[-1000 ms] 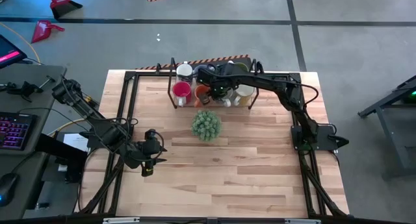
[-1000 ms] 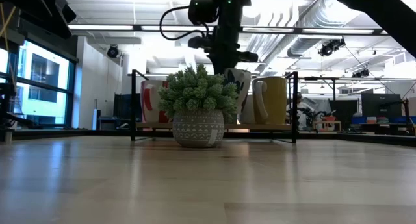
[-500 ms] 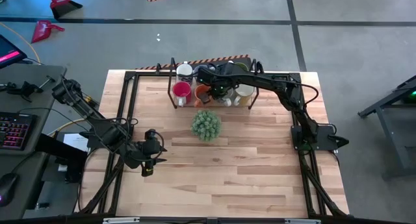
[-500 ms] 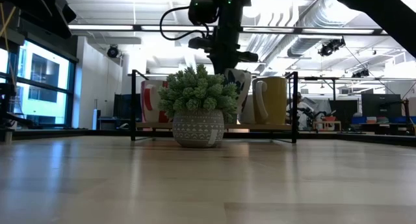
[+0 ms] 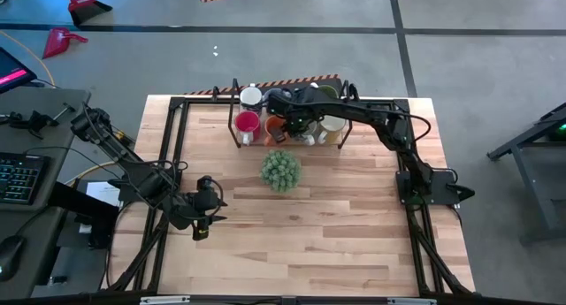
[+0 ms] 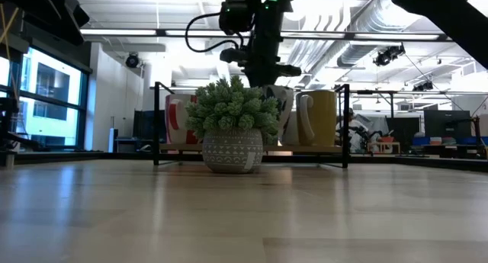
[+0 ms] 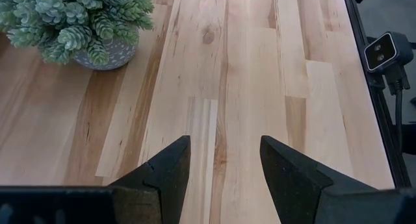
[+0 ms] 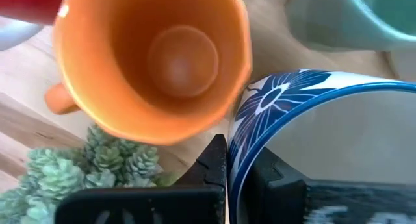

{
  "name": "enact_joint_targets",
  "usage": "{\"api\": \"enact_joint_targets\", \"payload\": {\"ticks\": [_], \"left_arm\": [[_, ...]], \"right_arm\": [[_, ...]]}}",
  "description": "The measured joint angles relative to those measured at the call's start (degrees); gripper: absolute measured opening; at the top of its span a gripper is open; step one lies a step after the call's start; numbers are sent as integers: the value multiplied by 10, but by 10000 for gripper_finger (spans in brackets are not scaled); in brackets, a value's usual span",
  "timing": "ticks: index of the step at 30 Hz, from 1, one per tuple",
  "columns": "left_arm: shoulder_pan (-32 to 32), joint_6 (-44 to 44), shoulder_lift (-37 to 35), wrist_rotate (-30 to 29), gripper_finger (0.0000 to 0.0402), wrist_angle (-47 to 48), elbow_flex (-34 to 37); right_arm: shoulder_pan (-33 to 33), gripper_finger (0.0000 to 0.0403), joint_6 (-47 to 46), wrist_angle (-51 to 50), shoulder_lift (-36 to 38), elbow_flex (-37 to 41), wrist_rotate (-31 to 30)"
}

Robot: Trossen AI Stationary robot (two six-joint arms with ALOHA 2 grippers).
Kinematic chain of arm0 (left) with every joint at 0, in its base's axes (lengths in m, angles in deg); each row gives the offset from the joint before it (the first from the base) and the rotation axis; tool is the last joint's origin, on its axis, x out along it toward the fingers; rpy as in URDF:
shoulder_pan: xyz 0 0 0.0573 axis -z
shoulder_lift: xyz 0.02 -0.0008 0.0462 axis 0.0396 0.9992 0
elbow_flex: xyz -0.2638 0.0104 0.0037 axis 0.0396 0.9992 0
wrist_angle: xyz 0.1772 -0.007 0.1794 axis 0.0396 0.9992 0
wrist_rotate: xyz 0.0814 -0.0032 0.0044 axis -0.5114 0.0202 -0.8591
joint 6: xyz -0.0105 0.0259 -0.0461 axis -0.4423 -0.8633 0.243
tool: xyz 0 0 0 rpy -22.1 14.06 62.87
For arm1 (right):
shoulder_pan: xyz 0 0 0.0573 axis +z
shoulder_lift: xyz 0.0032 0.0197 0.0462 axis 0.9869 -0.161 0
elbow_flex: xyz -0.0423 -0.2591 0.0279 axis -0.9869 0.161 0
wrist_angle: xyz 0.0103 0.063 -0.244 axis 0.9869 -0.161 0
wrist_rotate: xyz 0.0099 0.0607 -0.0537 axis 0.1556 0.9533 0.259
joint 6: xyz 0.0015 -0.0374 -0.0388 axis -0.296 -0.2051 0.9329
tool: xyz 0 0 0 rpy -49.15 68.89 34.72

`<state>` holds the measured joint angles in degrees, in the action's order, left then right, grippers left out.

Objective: Place coffee mugs
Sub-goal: Put the blue patterned mug on the shelf

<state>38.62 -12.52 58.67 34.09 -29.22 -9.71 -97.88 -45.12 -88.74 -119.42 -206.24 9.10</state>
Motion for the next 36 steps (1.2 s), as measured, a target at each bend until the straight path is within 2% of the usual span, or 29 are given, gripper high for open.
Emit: {"api": "enact_joint_targets", "payload": {"ticks": [28,36], "left_arm": [[0,0,0,0,174,0,0],[0,0,0,0,174,0,0]], "right_arm": [[-4,0,15,2,-10,0,4],[-5,20,15,6,-10,0,3]]}}
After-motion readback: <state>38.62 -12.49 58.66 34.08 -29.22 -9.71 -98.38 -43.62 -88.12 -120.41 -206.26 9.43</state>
